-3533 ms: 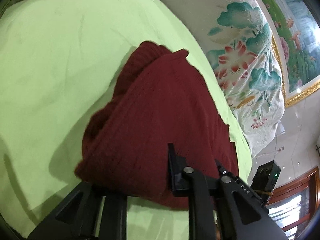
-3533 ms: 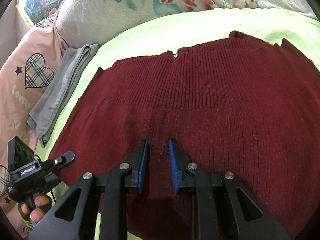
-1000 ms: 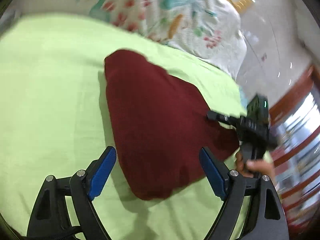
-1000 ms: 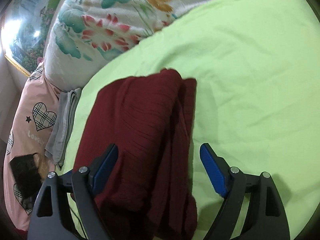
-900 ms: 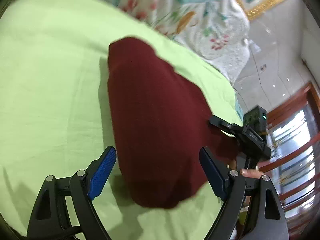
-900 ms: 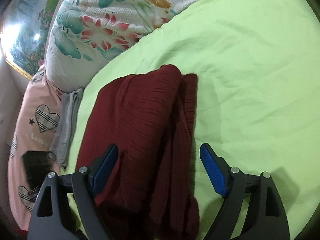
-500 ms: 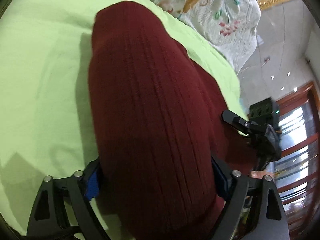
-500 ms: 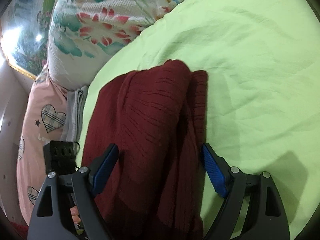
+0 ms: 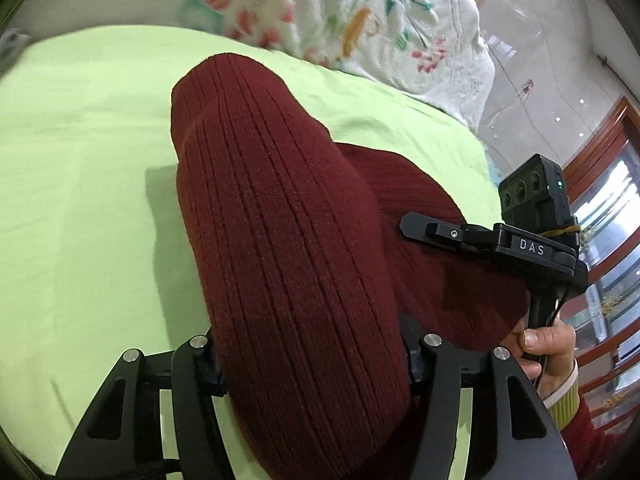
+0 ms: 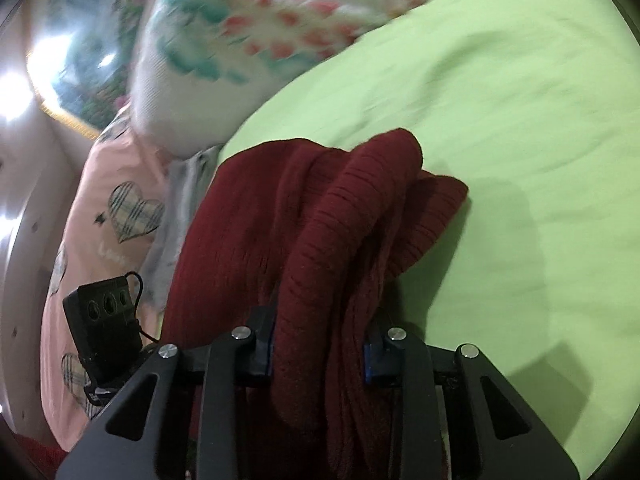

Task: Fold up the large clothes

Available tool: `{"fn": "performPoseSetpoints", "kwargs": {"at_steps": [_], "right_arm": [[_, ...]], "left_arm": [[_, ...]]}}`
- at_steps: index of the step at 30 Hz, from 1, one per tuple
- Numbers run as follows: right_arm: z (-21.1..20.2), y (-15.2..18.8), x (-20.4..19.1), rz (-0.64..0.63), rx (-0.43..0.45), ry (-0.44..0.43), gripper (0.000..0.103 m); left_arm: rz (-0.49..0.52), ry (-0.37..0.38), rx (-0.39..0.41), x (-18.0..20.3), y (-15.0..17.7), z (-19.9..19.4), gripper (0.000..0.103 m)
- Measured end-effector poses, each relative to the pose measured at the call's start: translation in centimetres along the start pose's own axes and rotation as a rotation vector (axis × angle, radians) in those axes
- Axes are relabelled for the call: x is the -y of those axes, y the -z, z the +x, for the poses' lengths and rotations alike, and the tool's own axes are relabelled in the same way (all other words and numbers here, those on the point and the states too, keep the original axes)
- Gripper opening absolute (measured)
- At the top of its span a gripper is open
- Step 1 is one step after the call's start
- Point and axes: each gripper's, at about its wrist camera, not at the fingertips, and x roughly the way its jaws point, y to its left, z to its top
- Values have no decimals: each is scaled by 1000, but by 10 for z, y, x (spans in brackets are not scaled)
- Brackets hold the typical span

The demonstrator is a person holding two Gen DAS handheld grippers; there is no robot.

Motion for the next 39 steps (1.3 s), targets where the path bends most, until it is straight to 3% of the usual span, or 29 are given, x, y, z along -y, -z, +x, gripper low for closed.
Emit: {"fn": "performPoseSetpoints", "kwargs": {"at_steps": [4, 8, 12, 14, 17, 21, 23, 27, 29, 34, 39], "right_arm": [[45, 19, -37, -24, -37, -97, 31], [87, 35, -65, -42, -90, -152, 31], [117, 49, -64, -40, -133, -96, 32], [117, 52, -59, -14, -127, -95, 36], [115, 53, -58, -5, -129, -73, 44], [99, 50, -60, 3, -110, -20, 64], [88, 47, -61, -9, -76, 8, 64], [67, 39, -72, -59, 12, 60, 64], [70, 35, -79, -77, 13, 59, 61], [92, 34, -84, -87, -41, 103, 53], [96, 37, -83, -84, -48, 102, 52]], "left_arm": [[-4, -81, 26, -38, 21, -63, 59], [-21, -135, 26, -68, 37, -93, 60], [-76, -159, 2, -99, 60, -85, 66], [-115, -126, 40, -112, 72, -87, 74], [-146, -116, 56, -117, 76, -86, 80], [-155, -133, 65, -113, 77, -98, 80], [-156, -151, 103, -114, 85, -121, 80], [-121, -181, 231, -106, 94, -167, 78], [-98, -159, 266, -105, 98, -180, 70], [-57, -135, 239, -100, 100, -178, 55], [-56, -108, 227, -95, 98, -165, 55]]}}
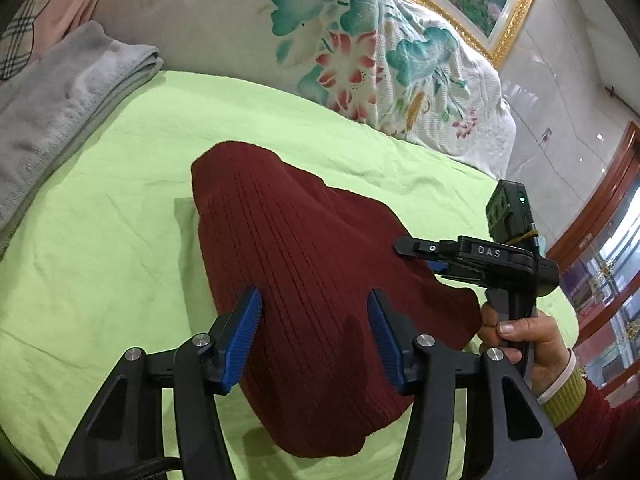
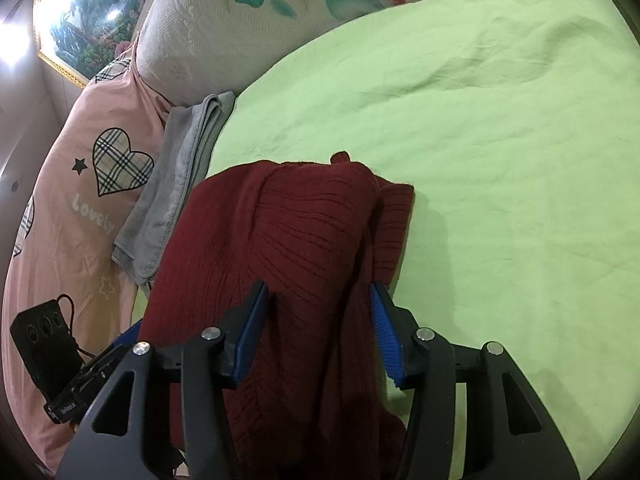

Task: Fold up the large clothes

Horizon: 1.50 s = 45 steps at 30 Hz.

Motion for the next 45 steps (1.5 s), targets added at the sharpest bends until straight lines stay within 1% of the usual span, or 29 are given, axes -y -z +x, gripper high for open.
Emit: {"fn": "performPoseSetpoints", "kwargs": {"at_steps": [1, 2, 3, 4, 6, 9, 12, 13, 14, 16, 17, 18, 19, 21, 23, 25, 26, 27, 28, 30, 31, 32, 33, 34, 36, 38, 39, 42, 45], "right_arm": [[1, 0, -1, 0, -6, 0, 48], [4, 0, -2, -6, -11, 6, 40], [6, 0, -5, -17, -19, 13, 26], [4, -1, -7, -20, -14, 11, 20], [-14, -7, -13, -30, 42, -13, 16], [-38, -11, -9, -30, 104, -18, 5], [-31, -10, 9, -12, 70, 48, 5], [-24, -7, 18, 12, 46, 58, 5], [-17, -4, 26, 40, 26, 56, 5], [-16, 1, 32, 85, 35, 25, 12], [-19, 2, 35, 108, 46, 2, 13], [-24, 3, 36, 129, 65, -25, 23], [-28, 4, 36, 131, 79, -30, 38], [-34, 6, 32, 117, 106, -43, 48], [-30, 7, 27, 113, 93, -58, 48], [-17, 10, 21, 100, 55, -48, 47], [-10, 12, 18, 94, 34, -34, 44], [-1, 13, 13, 77, 1, -27, 20], [-1, 13, 11, 64, -1, -19, 17], [-16, 8, -1, 20, 51, -17, 9], [-28, 5, -5, 5, 84, -24, 8], [-35, 4, -8, -6, 106, -16, 8], [-43, 1, -9, -26, 124, 17, 7], [-42, 0, -8, -36, 118, 43, 7], [-25, 2, 8, -18, 53, 108, 7], [-8, 10, 22, 15, -1, 125, 8], [-5, 13, 26, 29, -4, 110, 11], [-15, 16, 27, 51, 27, 94, 23], [-36, 10, 14, 23, 91, 146, 25]], "left_arm": [[-6, 9, -3, 1, -2, 5, 55], [-9, 16, -8, 1, -2, 8, 55], [-6, 19, -13, 2, -4, 11, 55], [2, 19, -20, 4, -5, 13, 55], [37, 13, -38, 12, -8, 16, 55], [96, -13, -67, 23, -7, 20, 55], [173, -50, -117, 41, 3, 37, 56], [202, -67, -118, 47, 7, 42, 59], [228, -88, -114, 55, 11, 47, 62], [251, -123, -120, 60, 14, 53, 64], [239, -119, -120, 58, 12, 52, 64], [219, -100, -121, 54, 10, 51, 64], [194, -76, -123, 48, 8, 48, 64], [169, -51, -122, 40, 7, 43, 63], [173, -49, -117, 39, 9, 41, 63], [178, -53, -111, 41, 9, 40, 63], [179, -56, -107, 42, 10, 40, 63], [177, -57, -105, 42, 10, 40, 63], [175, -61, -102, 43, 9, 38, 59], [178, -58, -94, 46, 5, 32, 53], [187, -50, -84, 49, 3, 27, 47], [198, -38, -78, 52, 2, 24, 42], [208, -30, -82, 54, 2, 24, 41], [217, -33, -93, 57, 3, 28, 39], [231, -57, -138, 59, 12, 45, 39], [274, -75, -115, 62, 24, 52, 39], [273, -74, -108, 62, 26, 50, 39], [237, -52, -108, 54, 23, 42, 42], [214, -26, -103, 50, 16, 25, 42]]}}
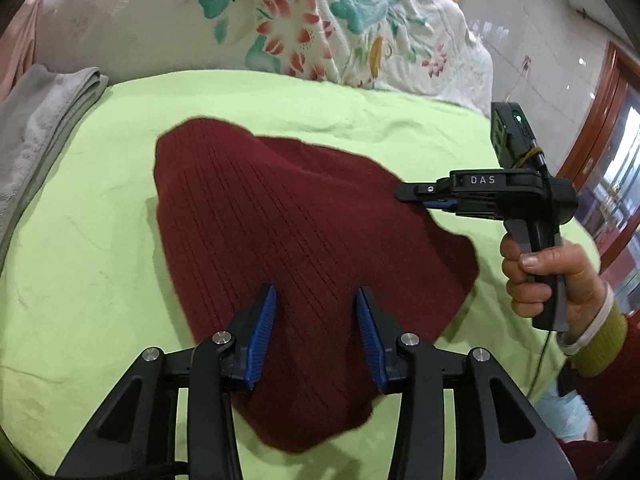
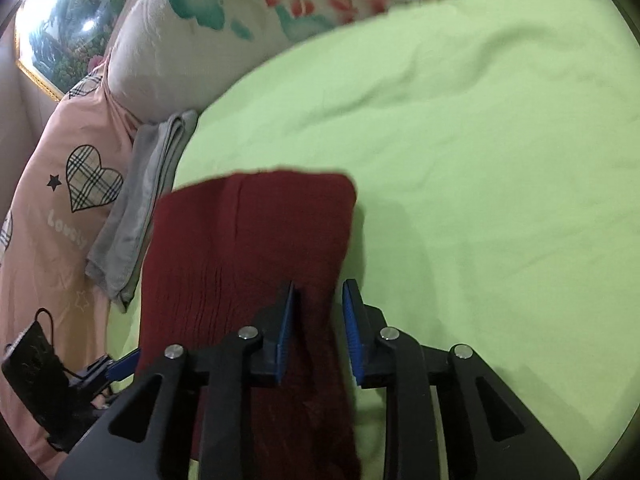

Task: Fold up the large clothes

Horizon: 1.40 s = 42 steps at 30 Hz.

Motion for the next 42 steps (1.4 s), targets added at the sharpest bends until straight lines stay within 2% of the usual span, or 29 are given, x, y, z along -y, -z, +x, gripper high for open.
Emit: {"fn": "performPoseSetpoints", "kwargs": {"at_steps": [2, 5, 7, 10, 14, 17, 20, 22, 26, 31, 34, 36, 37, 38, 42], "right_arm": [[-16, -7, -10, -22, 55, 8, 25], [-24, -15, -34, -67, 87, -52, 25], [-9, -22, -58, -111, 44, -105, 25], [30, -35, -92, -179, -50, -191, 25], [88, -50, -130, -248, -168, -300, 25], [128, -54, -134, -241, -234, -261, 25], [169, -50, -130, -217, -292, -212, 22], [183, -49, -123, -167, -297, -230, 21], [159, -53, -126, -149, -249, -241, 23], [78, -33, -109, -135, -152, -267, 25], [33, -9, -84, -105, -109, -256, 25], [14, 9, -69, -73, -90, -245, 26], [5, 18, -61, -57, -84, -244, 26], [-2, 27, -54, -47, -79, -243, 26], [-11, 50, -36, -12, -73, -227, 26]], "left_arm": [[-26, 23, 41, -7, -8, -17, 41], [-64, 29, 91, -18, -24, -28, 40], [-79, 17, 91, -24, -38, -21, 39], [-90, 67, 32, -24, -44, -4, 34], [-42, 96, -20, -8, -22, 12, 33], [-5, 47, -26, -5, -4, 19, 35], [-39, 50, -13, -16, 0, 21, 35], [-34, 30, -10, -20, 2, 23, 36], [-22, 49, -8, -25, 2, 18, 37], [-23, 24, 34, -18, 13, -13, 35], [3, -10, 59, -3, 27, -31, 36], [9, -30, 69, 5, 38, -38, 46], [5, -49, 73, 9, 45, -40, 55], [-2, -93, 74, 12, 55, -42, 60], [-43, -199, 45, 20, 76, -34, 63]]}}
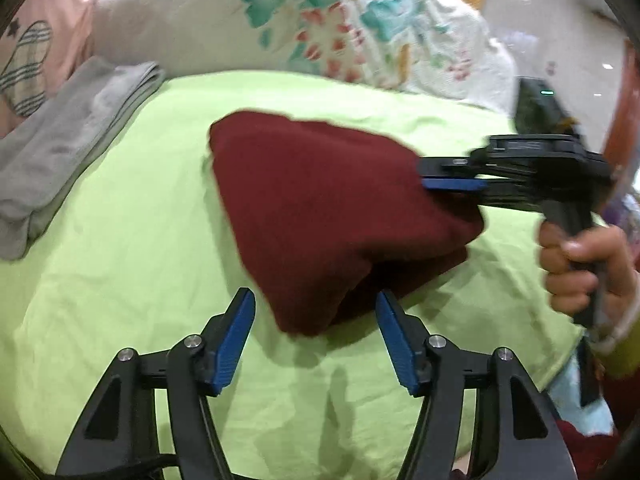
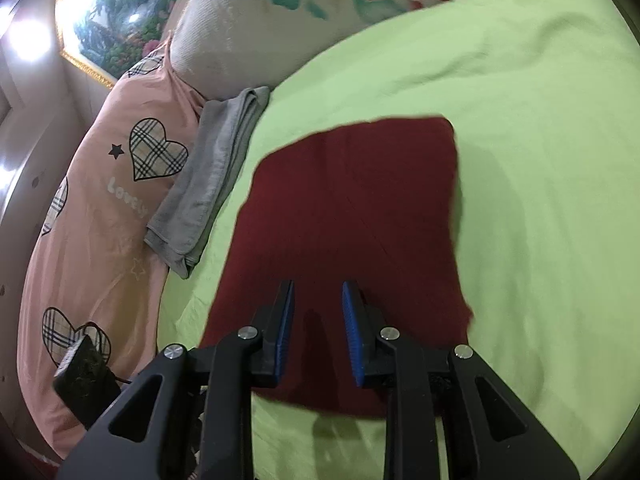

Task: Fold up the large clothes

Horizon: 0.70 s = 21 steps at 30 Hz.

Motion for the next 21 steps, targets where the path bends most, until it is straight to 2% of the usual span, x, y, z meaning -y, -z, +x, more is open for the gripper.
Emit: {"fn": "performPoseSetpoints", "kwargs": {"at_steps": [3, 4, 5, 7, 10, 13, 17, 19, 21], "right_arm": [[3, 9, 4, 10, -10, 4, 26], [3, 11, 4, 4, -13, 5, 26], [6, 13, 3, -7, -16, 17, 26], [9, 15, 5, -10, -21, 38, 26], [13, 16, 13, -4, -26, 47, 22], [14, 19, 17, -2, -25, 46, 21], [8, 19, 12, -10, -24, 47, 24], [1, 18, 6, -25, -17, 50, 24], [-8, 18, -1, -42, 3, 32, 24]], "left_arm": [[-14, -102, 11, 3, -1, 10, 63], [-19, -135, 11, 2, -3, 13, 56], [-26, -143, 13, 2, -1, 13, 43], [-53, -127, 12, -4, -1, 16, 30], [-72, -132, -2, -13, 4, 23, 28], [-93, -97, -17, -21, 8, 24, 28], [-49, -21, -37, -19, 11, 9, 27], [-38, 36, -14, -20, 8, -7, 28], [-36, 124, 39, -20, -2, -27, 27]]}}
